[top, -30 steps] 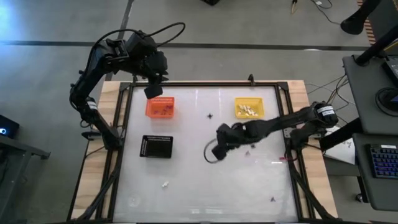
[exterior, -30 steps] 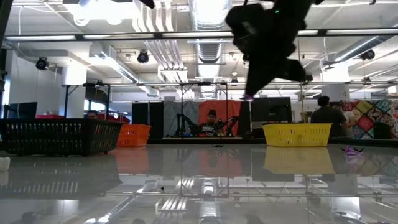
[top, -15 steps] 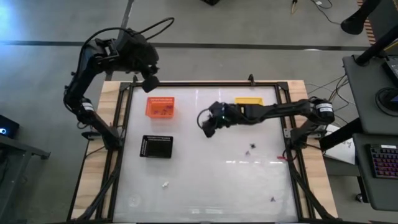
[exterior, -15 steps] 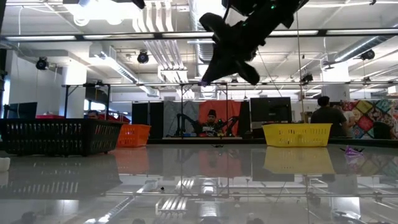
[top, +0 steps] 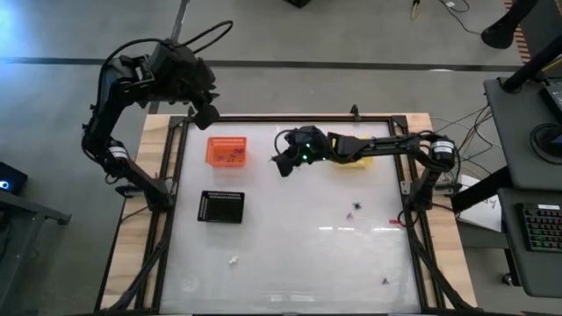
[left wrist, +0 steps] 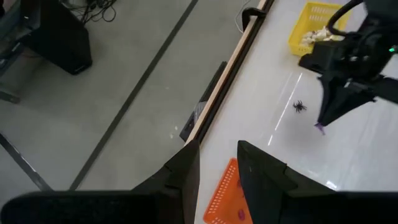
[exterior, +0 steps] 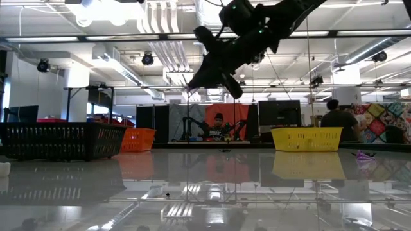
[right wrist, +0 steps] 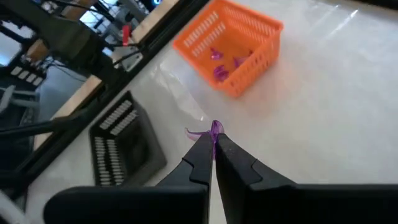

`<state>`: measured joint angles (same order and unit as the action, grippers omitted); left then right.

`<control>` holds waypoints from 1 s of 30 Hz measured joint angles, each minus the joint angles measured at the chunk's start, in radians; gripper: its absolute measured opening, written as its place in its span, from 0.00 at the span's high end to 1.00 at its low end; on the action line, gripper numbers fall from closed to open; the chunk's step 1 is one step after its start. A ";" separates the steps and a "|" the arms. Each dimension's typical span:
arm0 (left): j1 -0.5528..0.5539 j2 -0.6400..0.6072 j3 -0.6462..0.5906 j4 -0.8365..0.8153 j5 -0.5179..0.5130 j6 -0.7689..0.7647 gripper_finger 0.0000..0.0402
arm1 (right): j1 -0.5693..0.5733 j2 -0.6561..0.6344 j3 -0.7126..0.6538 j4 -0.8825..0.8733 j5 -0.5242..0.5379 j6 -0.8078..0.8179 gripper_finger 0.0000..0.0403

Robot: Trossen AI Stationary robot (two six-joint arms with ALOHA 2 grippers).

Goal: Sort Halloween decoration
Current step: Put the violet witch hat toy into the orange bin

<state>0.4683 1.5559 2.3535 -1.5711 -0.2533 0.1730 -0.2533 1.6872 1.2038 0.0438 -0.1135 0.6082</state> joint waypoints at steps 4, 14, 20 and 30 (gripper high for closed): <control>0.000 -0.002 0.000 0.000 0.000 -0.004 0.77 | -0.014 0.063 0.074 -0.002 -0.002 -0.035 0.98; -0.003 -0.062 -0.132 0.001 0.001 -0.036 0.77 | -0.044 0.252 0.342 -0.040 -0.083 -0.092 0.98; -0.003 -0.165 -0.350 0.039 0.001 -0.056 0.77 | -0.058 0.378 0.518 -0.102 -0.152 -0.103 0.98; -0.003 -0.338 -0.687 0.200 0.001 -0.082 0.77 | -0.072 0.567 0.849 -0.331 -0.160 -0.209 0.98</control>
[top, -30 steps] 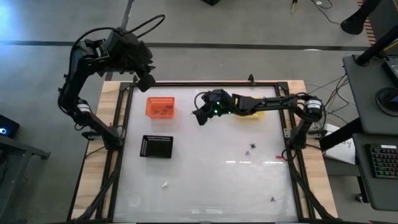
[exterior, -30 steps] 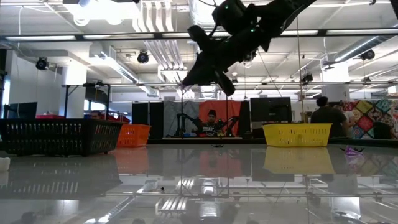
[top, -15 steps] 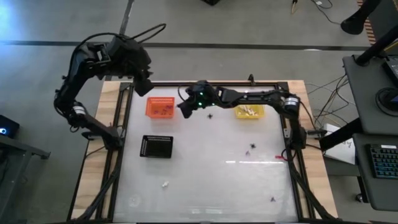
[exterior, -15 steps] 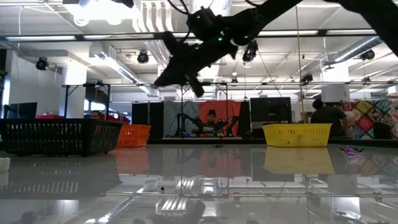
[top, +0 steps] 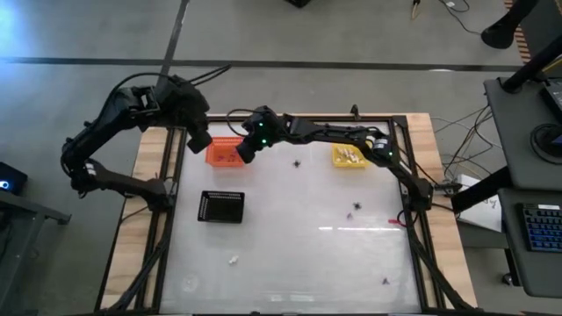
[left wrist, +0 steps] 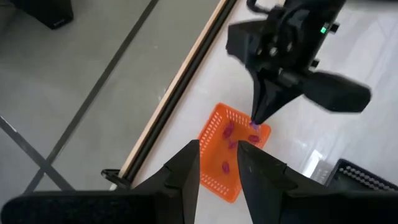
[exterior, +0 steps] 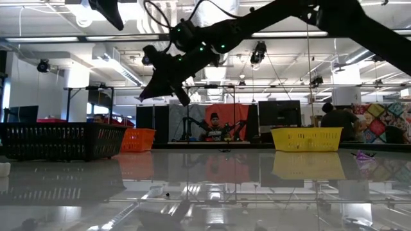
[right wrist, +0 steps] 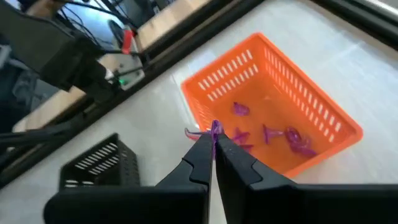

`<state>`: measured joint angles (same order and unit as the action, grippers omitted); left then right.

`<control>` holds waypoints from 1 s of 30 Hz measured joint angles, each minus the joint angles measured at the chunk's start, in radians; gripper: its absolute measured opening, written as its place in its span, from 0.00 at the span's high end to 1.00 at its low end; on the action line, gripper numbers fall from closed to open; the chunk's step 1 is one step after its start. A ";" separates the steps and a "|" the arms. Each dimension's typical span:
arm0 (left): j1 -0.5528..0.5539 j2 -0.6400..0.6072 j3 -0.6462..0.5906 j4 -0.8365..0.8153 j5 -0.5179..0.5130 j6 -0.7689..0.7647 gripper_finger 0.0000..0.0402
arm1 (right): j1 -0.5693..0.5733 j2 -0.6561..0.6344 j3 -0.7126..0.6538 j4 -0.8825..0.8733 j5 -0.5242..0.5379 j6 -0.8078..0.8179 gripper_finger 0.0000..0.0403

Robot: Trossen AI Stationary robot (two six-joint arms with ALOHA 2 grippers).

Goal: Sort Halloween decoration
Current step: Put the violet witch hat toy into the orange bin, then put the black spider toy into the black bin

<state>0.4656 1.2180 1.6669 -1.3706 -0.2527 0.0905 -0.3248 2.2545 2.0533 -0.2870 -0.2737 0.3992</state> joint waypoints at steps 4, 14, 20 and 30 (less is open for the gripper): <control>0.000 -0.046 -0.076 0.071 0.000 -0.007 0.77 | -0.010 0.073 0.096 -0.048 -0.025 -0.005 0.98; 0.000 -0.093 -0.174 0.156 0.000 -0.051 0.77 | -0.041 0.200 0.248 -0.130 -0.067 0.000 0.98; 0.000 -0.092 -0.194 0.156 0.000 -0.052 0.77 | -0.046 0.205 0.250 -0.122 -0.067 -0.027 0.96; 0.000 -0.092 -0.204 0.157 0.000 -0.060 0.77 | -0.058 0.205 0.250 -0.114 -0.066 -0.042 0.76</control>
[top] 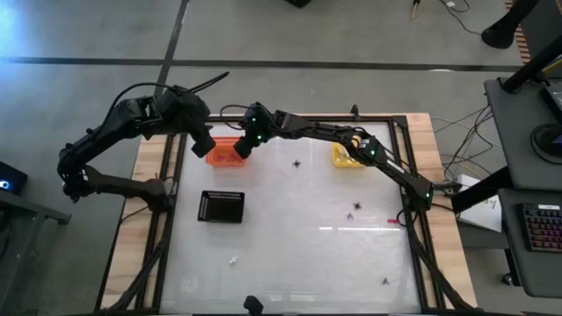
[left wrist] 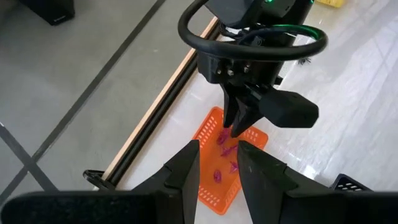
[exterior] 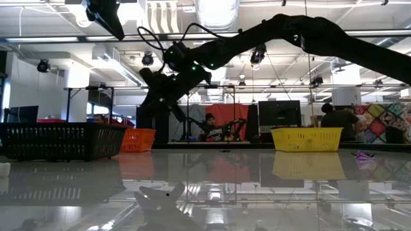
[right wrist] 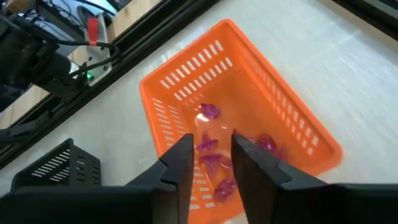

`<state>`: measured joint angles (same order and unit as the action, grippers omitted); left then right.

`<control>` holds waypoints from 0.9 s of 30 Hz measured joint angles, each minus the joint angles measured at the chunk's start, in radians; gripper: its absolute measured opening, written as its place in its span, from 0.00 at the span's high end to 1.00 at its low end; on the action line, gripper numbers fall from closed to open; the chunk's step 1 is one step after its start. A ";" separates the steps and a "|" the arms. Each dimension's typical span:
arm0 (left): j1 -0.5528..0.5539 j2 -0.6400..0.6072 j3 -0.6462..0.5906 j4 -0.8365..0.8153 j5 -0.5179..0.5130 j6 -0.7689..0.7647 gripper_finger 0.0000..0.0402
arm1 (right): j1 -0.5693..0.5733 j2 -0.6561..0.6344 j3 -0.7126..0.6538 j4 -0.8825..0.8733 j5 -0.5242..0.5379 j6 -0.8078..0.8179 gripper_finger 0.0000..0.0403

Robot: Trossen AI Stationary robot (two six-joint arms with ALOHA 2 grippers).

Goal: Sort Halloween decoration
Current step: Put the black spider toy into the black bin

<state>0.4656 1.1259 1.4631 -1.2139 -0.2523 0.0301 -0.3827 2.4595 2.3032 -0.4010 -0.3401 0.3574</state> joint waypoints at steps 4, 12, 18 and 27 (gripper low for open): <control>0.000 0.000 0.000 -0.001 0.000 -0.018 0.77 | -0.013 -0.009 0.030 -0.107 0.000 0.016 0.71; 0.000 0.006 -0.001 -0.020 0.000 -0.014 0.77 | -0.017 -0.110 0.047 -0.504 0.000 -0.033 0.67; 0.000 0.011 -0.030 -0.031 0.000 0.067 0.77 | 0.026 -0.171 0.046 -0.752 0.120 -0.069 0.67; 0.000 -0.001 -0.050 -0.026 0.000 0.123 0.77 | 0.100 -0.189 0.046 -1.068 0.329 -0.047 0.67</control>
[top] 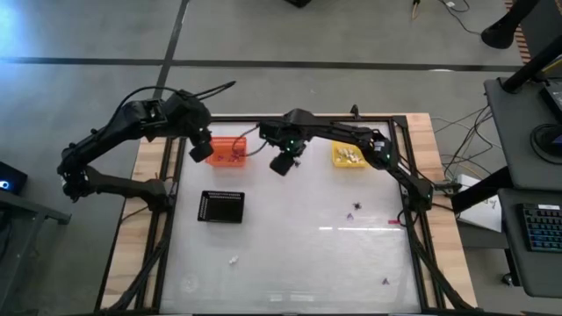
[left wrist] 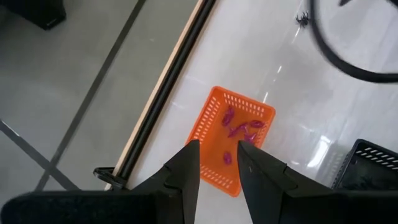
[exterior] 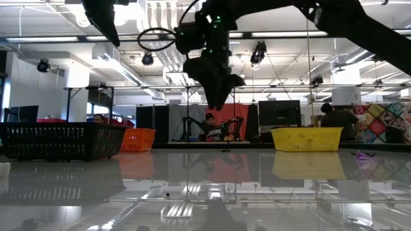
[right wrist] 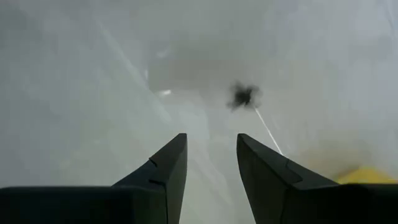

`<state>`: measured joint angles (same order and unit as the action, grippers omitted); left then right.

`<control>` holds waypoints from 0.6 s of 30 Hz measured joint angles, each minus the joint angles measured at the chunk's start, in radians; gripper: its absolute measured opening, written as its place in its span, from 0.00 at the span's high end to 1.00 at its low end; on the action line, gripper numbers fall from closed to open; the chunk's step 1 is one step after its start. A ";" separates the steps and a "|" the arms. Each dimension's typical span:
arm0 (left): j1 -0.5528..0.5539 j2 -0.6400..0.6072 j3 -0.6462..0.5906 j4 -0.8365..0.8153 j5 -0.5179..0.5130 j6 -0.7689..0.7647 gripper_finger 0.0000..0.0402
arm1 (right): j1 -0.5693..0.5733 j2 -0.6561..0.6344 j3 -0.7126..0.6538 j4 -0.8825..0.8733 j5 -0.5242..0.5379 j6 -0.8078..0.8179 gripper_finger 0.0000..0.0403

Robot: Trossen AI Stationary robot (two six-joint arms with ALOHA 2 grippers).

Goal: Sort Halloween decoration
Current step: Put the black spider toy into the black bin

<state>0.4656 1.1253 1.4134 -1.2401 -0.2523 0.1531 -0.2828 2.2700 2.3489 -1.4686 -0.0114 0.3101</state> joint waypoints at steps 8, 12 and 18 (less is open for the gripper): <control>0.000 -0.042 -0.019 -0.003 0.000 0.000 0.77 | 0.067 -0.003 0.000 -0.102 0.015 0.018 0.67; 0.000 -0.078 -0.046 -0.004 0.001 -0.033 0.77 | 0.094 -0.019 -0.002 -0.102 0.015 0.030 0.67; 0.000 -0.109 -0.069 0.003 0.035 -0.057 0.77 | 0.141 -0.074 -0.016 -0.101 0.063 0.065 0.67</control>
<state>0.4656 1.0160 1.3444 -1.2374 -0.2178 0.0959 -0.1421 2.1961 2.3324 -1.5700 0.0512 0.3747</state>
